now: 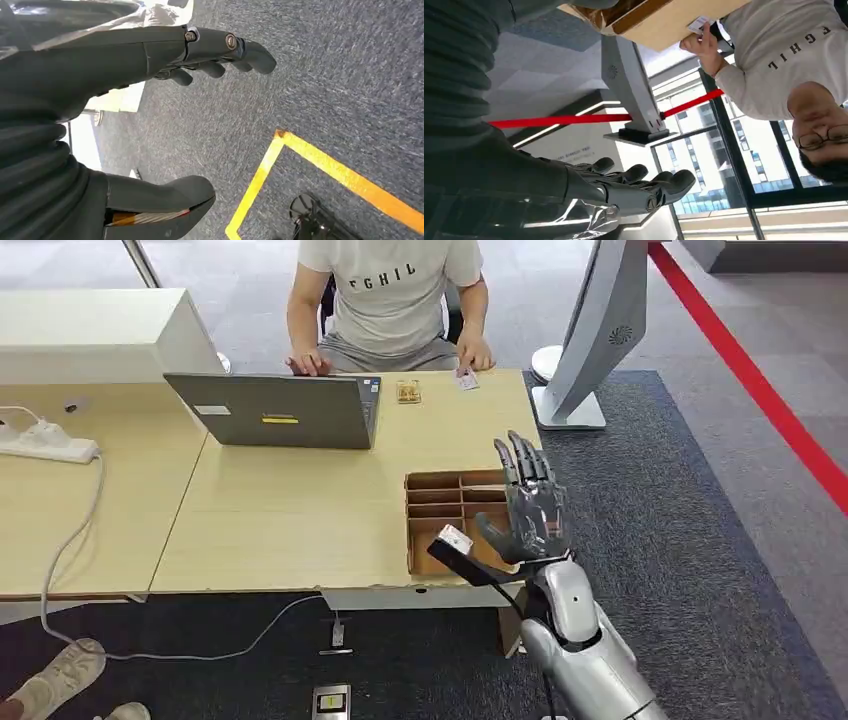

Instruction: Pass the card to the sensor for recognition and then transmit it.

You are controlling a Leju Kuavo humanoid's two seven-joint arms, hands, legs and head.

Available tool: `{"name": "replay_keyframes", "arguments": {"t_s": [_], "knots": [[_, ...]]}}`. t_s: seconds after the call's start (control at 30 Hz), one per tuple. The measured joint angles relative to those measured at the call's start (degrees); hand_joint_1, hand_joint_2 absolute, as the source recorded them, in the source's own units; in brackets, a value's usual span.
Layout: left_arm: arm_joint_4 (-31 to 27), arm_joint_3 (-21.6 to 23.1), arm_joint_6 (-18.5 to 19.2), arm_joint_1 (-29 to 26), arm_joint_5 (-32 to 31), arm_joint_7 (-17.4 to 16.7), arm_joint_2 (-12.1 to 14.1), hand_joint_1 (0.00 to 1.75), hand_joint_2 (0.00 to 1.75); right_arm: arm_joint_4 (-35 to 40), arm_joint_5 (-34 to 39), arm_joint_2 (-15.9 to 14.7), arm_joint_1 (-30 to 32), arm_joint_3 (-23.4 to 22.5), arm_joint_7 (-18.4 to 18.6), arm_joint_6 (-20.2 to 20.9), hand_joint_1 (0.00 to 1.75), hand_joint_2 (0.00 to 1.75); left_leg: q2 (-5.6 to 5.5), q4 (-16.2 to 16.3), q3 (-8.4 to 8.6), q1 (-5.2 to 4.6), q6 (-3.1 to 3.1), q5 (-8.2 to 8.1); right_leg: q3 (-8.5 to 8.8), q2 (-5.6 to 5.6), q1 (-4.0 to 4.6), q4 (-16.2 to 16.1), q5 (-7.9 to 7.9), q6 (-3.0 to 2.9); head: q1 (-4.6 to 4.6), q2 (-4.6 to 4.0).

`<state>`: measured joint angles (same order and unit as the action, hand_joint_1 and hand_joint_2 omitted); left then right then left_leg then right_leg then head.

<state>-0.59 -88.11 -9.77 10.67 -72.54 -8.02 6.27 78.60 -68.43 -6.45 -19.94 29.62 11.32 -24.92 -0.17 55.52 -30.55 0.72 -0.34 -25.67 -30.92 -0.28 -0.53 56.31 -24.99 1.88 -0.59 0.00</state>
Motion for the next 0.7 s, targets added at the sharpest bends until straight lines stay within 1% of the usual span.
{"name": "replay_keyframes", "arguments": {"t_s": [0.4,0.57,0.7], "knots": [[0.0,0.0,-0.4,0.2,-0.1,-0.3,0.1,0.14,1.75,-8.9,-3.8,2.8,-3.6,2.1,0.5,0.7,0.0,1.75,0.0,0.0,0.0,0.0,0.0,0.0,0.0,0.0,0.0,0.0,0.0,0.0,0.0,0.0],[0.0,0.0,-0.5,0.2,0.5,-0.4,0.1,0.14,1.75,-13.5,-5.2,4.0,-5.4,2.9,1.7,0.5,0.0,1.75,0.0,0.0,0.0,0.0,0.0,0.0,-0.01,0.0,0.0,0.0,0.0,0.0,0.0,0.0],[0.0,0.0,-1.1,0.2,1.3,-0.3,0.1,0.14,1.75,-17.3,-6.1,5.1,-6.9,3.3,3.8,-0.2,0.0,1.75,0.01,0.0,0.0,0.0,0.0,0.0,-0.01,0.0,0.0,0.0,0.0,0.0,0.0,0.0]]}}
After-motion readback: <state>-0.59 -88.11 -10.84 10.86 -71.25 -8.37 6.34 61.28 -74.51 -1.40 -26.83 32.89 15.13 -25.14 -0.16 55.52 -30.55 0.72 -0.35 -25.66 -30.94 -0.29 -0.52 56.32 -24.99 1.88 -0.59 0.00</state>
